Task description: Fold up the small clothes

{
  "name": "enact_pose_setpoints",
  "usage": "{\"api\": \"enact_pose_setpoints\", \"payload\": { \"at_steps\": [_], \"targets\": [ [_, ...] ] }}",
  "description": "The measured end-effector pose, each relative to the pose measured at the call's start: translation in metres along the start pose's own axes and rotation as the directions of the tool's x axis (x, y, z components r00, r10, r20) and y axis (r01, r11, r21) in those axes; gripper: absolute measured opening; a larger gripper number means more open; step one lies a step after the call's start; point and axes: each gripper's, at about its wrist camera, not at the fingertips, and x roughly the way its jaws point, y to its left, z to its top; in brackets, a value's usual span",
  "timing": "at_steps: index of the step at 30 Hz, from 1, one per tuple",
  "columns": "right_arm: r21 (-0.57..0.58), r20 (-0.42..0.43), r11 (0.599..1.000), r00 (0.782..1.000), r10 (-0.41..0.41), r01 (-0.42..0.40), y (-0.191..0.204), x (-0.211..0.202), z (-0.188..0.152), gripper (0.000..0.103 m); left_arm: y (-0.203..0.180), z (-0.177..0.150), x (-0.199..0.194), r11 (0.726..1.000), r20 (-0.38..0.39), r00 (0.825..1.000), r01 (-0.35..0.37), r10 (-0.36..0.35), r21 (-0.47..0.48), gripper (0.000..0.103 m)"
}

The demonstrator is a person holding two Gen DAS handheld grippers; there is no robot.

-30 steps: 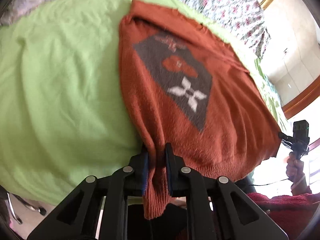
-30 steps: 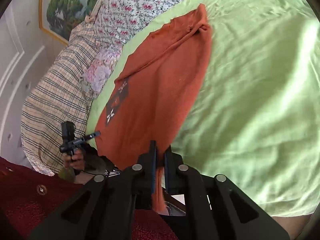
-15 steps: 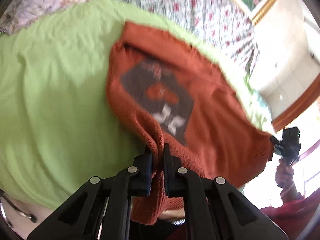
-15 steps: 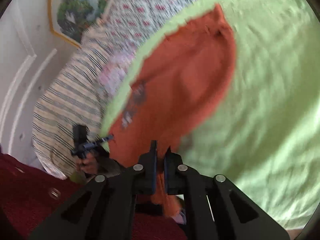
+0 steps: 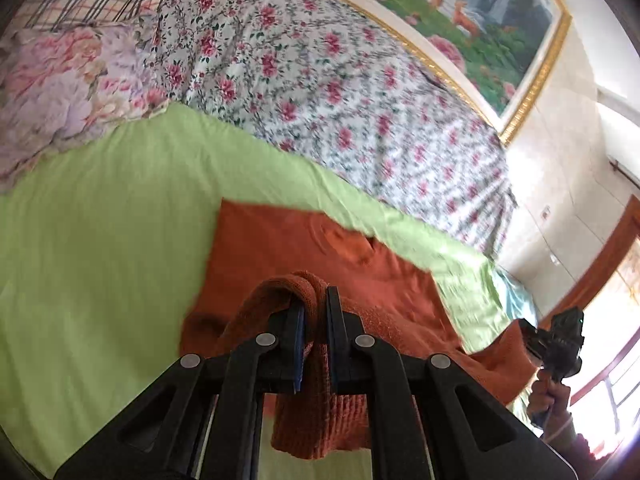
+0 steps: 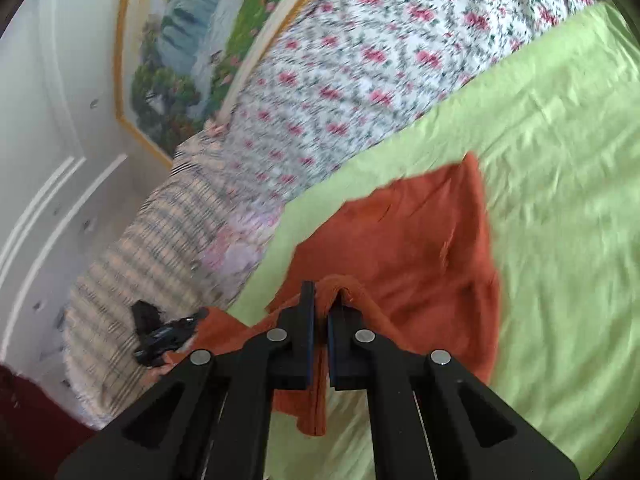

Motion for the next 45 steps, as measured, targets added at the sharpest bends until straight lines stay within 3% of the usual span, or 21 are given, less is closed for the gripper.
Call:
{"api": "enact_pose_setpoints", "payload": {
  "at_steps": [8, 18, 21, 22, 23, 24, 26, 27, 29, 31, 33, 36, 38, 41, 43, 45],
  "targets": [
    [0.051, 0.007, 0.987, 0.989, -0.150, 0.149, -0.058, 0.064, 0.066, 0.006, 0.027, 0.041, 0.107, 0.997, -0.084, 0.994, -0.070, 0.069, -0.017, 0.007],
    [0.061, -0.093, 0.948, 0.948, -0.305, 0.311, -0.120, 0.130, 0.082, 0.006, 0.079, 0.037, 0.187, 0.981, -0.217, 0.964, -0.174, 0.152, -0.083, 0.011],
    [0.073, -0.139, 0.930, 0.927, -0.349, 0.361, -0.130, 0.141, 0.079, 0.006, 0.079, 0.029, 0.184, 0.979, -0.244, 0.957, -0.185, 0.159, -0.085, 0.015],
    [0.082, -0.144, 0.927, 0.925, -0.353, 0.366, -0.130, 0.141, 0.078, 0.007, 0.076, 0.026, 0.178, 0.980, -0.243, 0.957, -0.181, 0.157, -0.079, 0.020],
    [0.089, -0.140, 0.926, 0.925, -0.354, 0.368, -0.128, 0.136, 0.077, 0.010, 0.070, 0.021, 0.169, 0.983, -0.244, 0.958, -0.171, 0.150, -0.067, 0.032],
    [0.081, -0.126, 0.922, 0.922, -0.366, 0.377, -0.122, 0.129, 0.075, 0.015, 0.064, 0.014, 0.160, 0.986, -0.246, 0.959, -0.160, 0.142, -0.055, 0.039],
    [0.033, -0.080, 0.908, 0.907, -0.414, 0.417, -0.105, 0.114, 0.071, 0.028, 0.043, -0.006, 0.144, 0.991, -0.266, 0.955, -0.135, 0.130, 0.000, 0.041],
    [-0.012, -0.045, 0.900, 0.899, -0.436, 0.436, -0.090, 0.104, 0.066, 0.029, 0.034, -0.017, 0.140, 0.993, -0.283, 0.952, -0.112, 0.114, 0.021, 0.041],
    [-0.076, -0.033, 0.911, 0.913, -0.408, 0.404, -0.067, 0.102, 0.053, 0.029, 0.012, -0.041, 0.140, 0.997, -0.335, 0.940, -0.050, 0.066, 0.054, 0.042],
    [-0.169, -0.129, 0.938, 0.937, -0.324, 0.301, -0.044, 0.117, 0.032, 0.029, -0.005, -0.060, 0.150, 0.995, -0.386, 0.921, -0.028, 0.063, 0.095, 0.043],
    [-0.244, -0.244, 0.944, 0.929, -0.279, 0.220, -0.029, 0.140, 0.010, 0.029, -0.015, -0.065, 0.164, 0.989, -0.402, 0.911, -0.040, 0.095, 0.143, 0.047],
    [-0.353, -0.382, 0.921, 0.872, -0.306, 0.168, -0.023, 0.176, -0.012, 0.029, -0.020, -0.050, 0.182, 0.983, -0.412, 0.904, -0.040, 0.111, 0.178, 0.048],
    [-0.387, -0.412, 0.904, 0.843, -0.345, 0.181, -0.029, 0.190, -0.013, 0.025, -0.016, -0.033, 0.194, 0.979, -0.403, 0.905, -0.060, 0.135, 0.194, 0.047],
    [-0.370, -0.395, 0.904, 0.845, -0.360, 0.213, -0.046, 0.200, 0.008, 0.023, -0.001, 0.001, 0.221, 0.979, -0.387, 0.906, -0.110, 0.169, 0.171, 0.040],
    [-0.358, -0.333, 0.883, 0.842, -0.425, 0.303, -0.059, 0.203, 0.031, 0.023, 0.010, 0.025, 0.235, 0.978, -0.355, 0.916, -0.142, 0.188, 0.150, 0.040],
    [-0.313, -0.270, 0.881, 0.856, -0.440, 0.355, -0.070, 0.202, 0.052, 0.023, 0.021, 0.050, 0.249, 0.969, -0.308, 0.920, -0.212, 0.242, 0.129, 0.041]
  ]
}}
